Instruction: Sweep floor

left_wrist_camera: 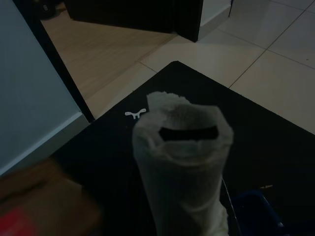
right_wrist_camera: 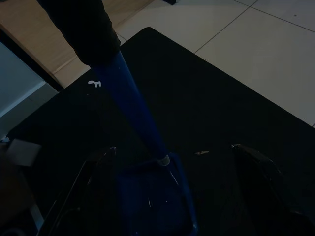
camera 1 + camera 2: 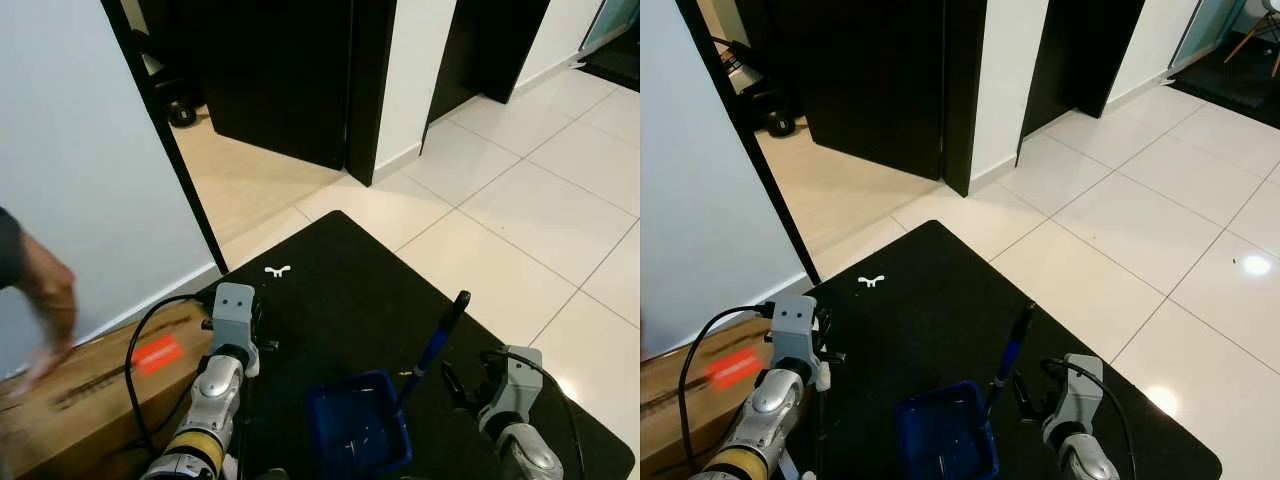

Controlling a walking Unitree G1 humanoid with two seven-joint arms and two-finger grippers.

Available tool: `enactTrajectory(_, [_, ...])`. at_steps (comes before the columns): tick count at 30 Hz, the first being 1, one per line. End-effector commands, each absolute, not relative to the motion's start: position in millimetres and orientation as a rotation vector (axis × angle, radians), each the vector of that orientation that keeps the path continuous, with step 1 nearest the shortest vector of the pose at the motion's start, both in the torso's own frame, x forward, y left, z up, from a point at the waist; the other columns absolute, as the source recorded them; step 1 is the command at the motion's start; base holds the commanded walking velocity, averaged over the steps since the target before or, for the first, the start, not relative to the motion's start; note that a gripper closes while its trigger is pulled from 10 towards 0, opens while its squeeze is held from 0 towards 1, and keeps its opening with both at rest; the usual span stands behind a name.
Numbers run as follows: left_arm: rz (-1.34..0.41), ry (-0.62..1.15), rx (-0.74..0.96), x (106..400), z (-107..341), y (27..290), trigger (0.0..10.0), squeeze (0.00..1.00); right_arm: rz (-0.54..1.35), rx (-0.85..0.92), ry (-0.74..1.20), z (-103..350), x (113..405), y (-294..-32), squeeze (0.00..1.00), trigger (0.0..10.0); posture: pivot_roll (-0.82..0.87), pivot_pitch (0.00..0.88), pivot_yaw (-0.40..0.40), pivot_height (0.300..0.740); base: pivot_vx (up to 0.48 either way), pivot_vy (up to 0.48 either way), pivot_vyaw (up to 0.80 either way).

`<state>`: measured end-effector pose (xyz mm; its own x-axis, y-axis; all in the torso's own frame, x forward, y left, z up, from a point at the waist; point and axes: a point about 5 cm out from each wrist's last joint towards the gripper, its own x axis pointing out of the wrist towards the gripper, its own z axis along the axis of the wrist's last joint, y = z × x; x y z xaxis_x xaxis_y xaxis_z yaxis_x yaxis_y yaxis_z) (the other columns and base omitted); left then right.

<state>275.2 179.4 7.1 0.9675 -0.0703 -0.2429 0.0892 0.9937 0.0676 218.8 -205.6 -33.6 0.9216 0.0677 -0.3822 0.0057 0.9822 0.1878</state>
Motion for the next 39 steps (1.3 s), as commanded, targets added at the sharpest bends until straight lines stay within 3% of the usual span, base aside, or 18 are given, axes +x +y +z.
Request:
enactTrajectory(1, [-0.035,0.448,0.049,243.3,-29.0,184.7,10.0,0.0,0.019,0.196,0.401,-33.3,218.9,-208.0,0.0,10.0,0.03,0.108,-0.03,0.74,0.0,0.0,0.0])
enactTrajectory(39, [-0.033,0.45,0.046,243.2,-29.2,184.4,10.0,0.0,0.019,0.197,0.401,-32.6,219.4,-208.8,0.0,10.0,0.03,0.104,-0.028,0.74,0.0,0.0,0.0])
